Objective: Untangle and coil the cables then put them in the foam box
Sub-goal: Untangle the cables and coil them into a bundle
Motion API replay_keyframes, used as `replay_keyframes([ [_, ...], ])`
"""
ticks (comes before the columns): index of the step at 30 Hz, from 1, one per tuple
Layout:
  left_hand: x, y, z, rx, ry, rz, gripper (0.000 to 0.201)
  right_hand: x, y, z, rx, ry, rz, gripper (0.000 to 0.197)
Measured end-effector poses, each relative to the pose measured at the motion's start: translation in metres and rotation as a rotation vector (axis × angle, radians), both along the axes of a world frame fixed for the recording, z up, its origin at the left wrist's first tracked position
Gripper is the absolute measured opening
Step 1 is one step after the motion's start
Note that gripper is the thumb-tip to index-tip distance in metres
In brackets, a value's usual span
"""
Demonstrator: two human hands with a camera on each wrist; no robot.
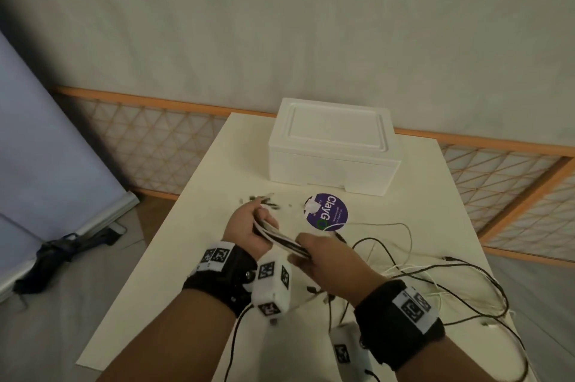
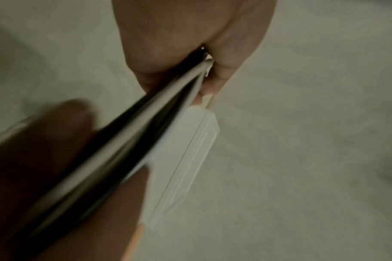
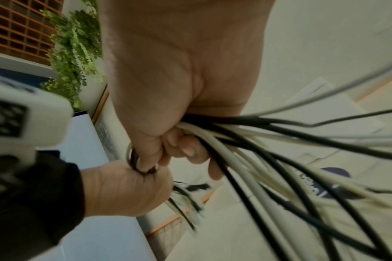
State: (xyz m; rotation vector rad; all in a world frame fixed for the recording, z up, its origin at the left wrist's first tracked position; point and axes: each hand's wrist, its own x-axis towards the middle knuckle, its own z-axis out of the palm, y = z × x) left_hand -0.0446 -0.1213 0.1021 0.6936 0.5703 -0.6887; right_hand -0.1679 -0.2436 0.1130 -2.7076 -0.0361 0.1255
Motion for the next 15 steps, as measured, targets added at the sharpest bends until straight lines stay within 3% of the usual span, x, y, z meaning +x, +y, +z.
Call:
replay_keyframes([
  [7,0.012,0.009,0.003,0.057,-0.092,0.012,0.028,-0.031,-0.030,-0.020,0.070,0.124,-0.080,0.037],
  [10,0.003,0.007,0.001,0.137,-0.141,-0.006,0.026,-0.035,-0.035,-0.021,0.089,0.154,-0.058,0.056],
  [12,-0.001,0.010,0.004,0.219,-0.207,-0.024,0.025,-0.038,-0.038,-0.023,0.189,0.156,-0.037,0.066],
  [15,-0.008,0.016,0.010,0.372,-0.387,-0.114,0.036,-0.032,-0.038,-0.015,0.433,0.027,-0.156,0.060],
])
